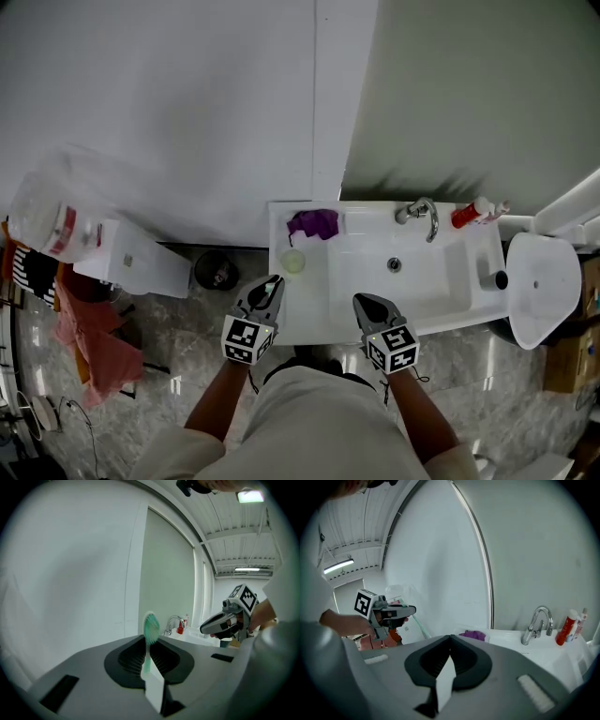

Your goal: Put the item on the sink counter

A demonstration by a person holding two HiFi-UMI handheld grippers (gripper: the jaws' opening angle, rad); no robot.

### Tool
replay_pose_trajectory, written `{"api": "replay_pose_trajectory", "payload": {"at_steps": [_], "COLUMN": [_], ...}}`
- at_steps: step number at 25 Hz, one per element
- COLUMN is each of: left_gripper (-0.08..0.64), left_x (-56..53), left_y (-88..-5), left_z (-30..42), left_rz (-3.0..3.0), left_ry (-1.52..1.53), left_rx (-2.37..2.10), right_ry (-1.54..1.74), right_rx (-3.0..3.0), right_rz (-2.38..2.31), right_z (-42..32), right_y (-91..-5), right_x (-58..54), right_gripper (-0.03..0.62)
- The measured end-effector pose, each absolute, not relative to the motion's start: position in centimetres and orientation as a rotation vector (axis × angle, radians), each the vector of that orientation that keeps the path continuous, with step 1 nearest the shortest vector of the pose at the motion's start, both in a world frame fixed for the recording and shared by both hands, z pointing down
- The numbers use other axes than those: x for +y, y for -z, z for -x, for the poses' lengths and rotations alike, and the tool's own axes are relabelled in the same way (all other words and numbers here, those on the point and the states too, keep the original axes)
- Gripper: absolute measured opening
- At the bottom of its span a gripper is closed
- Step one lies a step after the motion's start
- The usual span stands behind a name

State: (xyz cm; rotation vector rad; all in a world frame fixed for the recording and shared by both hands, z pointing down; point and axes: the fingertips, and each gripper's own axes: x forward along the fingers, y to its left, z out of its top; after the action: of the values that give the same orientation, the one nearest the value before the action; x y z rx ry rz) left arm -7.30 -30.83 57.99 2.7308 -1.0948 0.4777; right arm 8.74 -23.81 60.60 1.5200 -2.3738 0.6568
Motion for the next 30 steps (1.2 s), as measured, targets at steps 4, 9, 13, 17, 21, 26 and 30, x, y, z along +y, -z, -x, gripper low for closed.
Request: {"api": "replay_pose_trajectory", "payload": {"at_steps": [4,9,13,17,21,26,30], "left_gripper": [0.032,0.032,0.032,0.032,0.032,0.032,0.032], "left_x": [-33.3,-35.4,-37.3,-38.3,-39.4,-40.3,-40.5], "left_y": [-61.2,-65.2,-67.5,-70.4,-72.6,-74.8,-76.1], "left_z": [6.3,5.5,4.4,4.0,3.9,3.7,3.4], "left_rz": [-2.788,-2.799,-2.787,-2.762,-2.75,-2.723,-2.711], "left_ry": [-0.553,-0.612,-0.644,-0.698,-0.742,-0.785,-0.823], "left_rx": [-1.044,-0.958,-0.931,-0.911,-0.924,-0.939,-0.946], "right_ry": [-0.701,-0.766,-0.809,-0.849,-0.885,-0.916,-0.925], "right_rx": [-2.342,-2.274,-2.237,-2.205,-2.177,-2.157,-2.164], "right_rz": [-1.57,-1.614,-1.651,-1.67,-1.683,-1.68,-1.658], "right_z": [-7.9,-7.4,-7.2,-6.8,-7.0,-7.5,-7.6], "right_y": [-61.7,-63.6,-64.8,-65.7,-66.6,-67.7,-68.0], "right_x": [-25.1,-25.6,-26.4,-26.4,-26.2,-25.9,-26.3], "right_gripper": [0.011,0.011,0.011,0.011,0.011,0.011,0.011]}}
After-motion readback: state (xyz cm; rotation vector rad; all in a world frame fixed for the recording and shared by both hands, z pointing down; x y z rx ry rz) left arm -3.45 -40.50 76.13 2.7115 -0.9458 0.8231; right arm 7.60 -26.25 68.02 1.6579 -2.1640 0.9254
